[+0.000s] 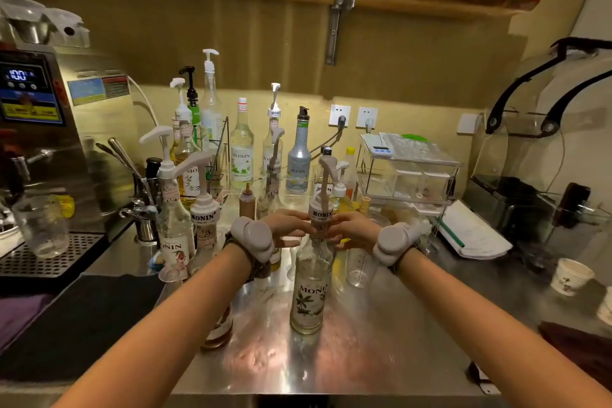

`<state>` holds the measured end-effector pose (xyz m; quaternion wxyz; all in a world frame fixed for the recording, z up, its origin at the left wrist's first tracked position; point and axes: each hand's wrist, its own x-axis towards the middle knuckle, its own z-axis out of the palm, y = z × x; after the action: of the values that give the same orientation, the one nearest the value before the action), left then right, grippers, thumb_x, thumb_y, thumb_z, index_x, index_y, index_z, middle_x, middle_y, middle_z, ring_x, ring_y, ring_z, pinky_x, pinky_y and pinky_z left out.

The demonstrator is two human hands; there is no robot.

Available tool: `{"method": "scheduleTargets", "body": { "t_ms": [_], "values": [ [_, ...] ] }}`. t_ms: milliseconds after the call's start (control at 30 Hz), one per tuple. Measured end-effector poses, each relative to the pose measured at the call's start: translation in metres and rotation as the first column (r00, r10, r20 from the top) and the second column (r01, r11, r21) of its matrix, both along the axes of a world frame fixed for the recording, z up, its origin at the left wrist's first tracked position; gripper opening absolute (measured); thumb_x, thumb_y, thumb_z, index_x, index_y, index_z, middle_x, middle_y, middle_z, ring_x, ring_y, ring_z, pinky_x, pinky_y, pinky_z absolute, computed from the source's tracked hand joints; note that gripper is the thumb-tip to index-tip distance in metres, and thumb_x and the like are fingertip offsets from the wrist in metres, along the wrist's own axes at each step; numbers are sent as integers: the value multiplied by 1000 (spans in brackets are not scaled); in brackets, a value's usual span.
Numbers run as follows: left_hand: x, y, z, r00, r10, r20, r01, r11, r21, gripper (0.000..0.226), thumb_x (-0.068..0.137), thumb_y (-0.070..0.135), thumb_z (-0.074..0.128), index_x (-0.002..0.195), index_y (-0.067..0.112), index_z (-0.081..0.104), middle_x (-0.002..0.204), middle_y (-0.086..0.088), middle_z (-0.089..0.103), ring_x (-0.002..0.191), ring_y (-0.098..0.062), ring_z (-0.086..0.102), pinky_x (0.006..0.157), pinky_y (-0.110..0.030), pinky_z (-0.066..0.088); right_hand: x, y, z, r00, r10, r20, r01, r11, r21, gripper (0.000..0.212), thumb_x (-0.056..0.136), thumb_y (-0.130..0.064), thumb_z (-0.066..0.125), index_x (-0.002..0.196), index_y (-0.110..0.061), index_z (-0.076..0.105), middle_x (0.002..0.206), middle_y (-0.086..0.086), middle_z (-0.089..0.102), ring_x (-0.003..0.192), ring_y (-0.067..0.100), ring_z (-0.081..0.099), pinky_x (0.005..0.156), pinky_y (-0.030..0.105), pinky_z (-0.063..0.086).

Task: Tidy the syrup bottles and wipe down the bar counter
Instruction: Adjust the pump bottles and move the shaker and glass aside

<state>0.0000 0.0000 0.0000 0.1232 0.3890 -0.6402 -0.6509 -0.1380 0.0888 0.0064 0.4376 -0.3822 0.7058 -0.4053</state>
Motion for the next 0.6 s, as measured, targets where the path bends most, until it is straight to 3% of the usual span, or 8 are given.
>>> {"method": "scheduleTargets", "body": {
  "t_ms": [100,200,333,433,467,533,600],
  "values": [
    [-2,5,-6,999,-2,49,4,999,-44,42,83,5,66,124,14,63,117,-4,63,116,-13,55,83,-22,47,1,-4,-9,996,7,-93,-5,1000,25,33,87,6,55,119,0,57,76,5,55,61,10,46,58,21,41],
    [-6,5,-11,999,19,50,-16,999,-52,41,83,6,66,124,13,62,113,-4,62,111,-13,54,75,-19,46,1,-9,-17,992,-6,-127,7,1000,7,39,84,2,62,122,1,57,93,11,57,70,11,51,63,21,44],
    [-9,3,-14,999,43,28,-42,997,-66,35,86,11,64,121,12,63,109,-5,60,105,-15,53,74,-20,46,-3,-14,-25,994,-3,-112,-1,999,-32,43,78,3,67,120,0,58,105,14,62,97,20,55,84,36,51],
    [-12,1,-17,999,49,11,-49,997,-61,35,85,13,65,120,12,63,106,-6,60,104,-15,54,79,-23,46,-4,-17,-28,993,13,-118,-16,999,-28,41,76,3,69,115,-3,60,101,10,61,96,21,55,70,28,48],
    [-14,0,-18,999,54,3,-53,997,-59,36,84,13,66,120,14,63,106,-5,60,105,-15,55,79,-23,45,-5,-18,-28,993,5,-120,-9,999,-33,39,75,4,69,113,-4,61,102,11,62,97,23,58,73,30,50],
    [-16,-2,-19,998,67,-19,-68,996,-54,35,83,12,67,117,19,62,107,-5,61,106,-16,55,78,-23,45,-5,-21,-29,993,-31,-111,25,998,-59,38,75,7,68,110,-3,61,109,18,64,109,32,61,93,42,52],
    [-17,-2,-20,996,74,-46,-76,996,-51,36,81,9,68,115,20,62,105,-5,61,103,-16,56,75,-24,44,-5,-21,-30,993,-58,-102,49,995,-87,42,75,12,66,116,5,58,121,28,60,113,37,60,102,53,45]
  ]
}}
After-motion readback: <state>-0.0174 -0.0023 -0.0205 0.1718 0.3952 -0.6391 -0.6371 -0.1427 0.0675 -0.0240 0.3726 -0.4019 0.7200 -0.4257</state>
